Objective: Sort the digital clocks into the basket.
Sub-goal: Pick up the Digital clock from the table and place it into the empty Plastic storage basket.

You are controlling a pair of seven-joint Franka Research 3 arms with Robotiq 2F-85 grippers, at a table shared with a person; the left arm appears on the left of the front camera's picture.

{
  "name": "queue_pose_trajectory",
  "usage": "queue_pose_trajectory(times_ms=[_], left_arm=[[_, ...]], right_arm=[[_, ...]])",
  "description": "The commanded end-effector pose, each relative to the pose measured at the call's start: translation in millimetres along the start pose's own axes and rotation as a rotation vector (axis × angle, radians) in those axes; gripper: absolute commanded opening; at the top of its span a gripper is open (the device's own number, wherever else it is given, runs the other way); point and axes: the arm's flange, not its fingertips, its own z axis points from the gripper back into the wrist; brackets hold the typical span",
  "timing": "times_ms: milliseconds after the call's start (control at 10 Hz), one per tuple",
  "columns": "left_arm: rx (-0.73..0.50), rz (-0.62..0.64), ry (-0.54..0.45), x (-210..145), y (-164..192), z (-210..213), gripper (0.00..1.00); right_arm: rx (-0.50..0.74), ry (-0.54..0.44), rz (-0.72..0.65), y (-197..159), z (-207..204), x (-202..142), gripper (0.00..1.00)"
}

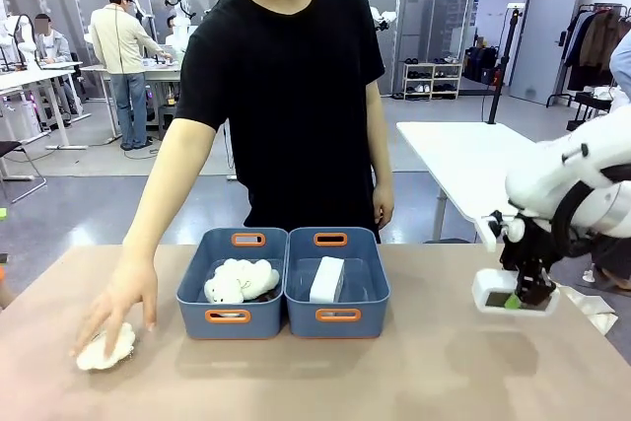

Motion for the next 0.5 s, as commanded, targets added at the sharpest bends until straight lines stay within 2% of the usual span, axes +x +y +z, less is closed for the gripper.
queue_pose_trajectory(times_ms=[0, 100, 400], left_arm=[[-0.009, -0.001, -0.002, 0, -1, 0, 1.0], [-0.009, -0.001, -0.002, 0, -1, 0, 1.0], [-0.009, -0.001, -0.002, 0, -1, 0, 1.0]], right_arm=[[-0.051, -0.091, 0.017, -11, 52, 49, 0.0], [-0.046, -0.151, 0.0, -17, 65, 91, 0.0], [-0.054, -0.148, 0.064, -22, 54, 202, 0.0]])
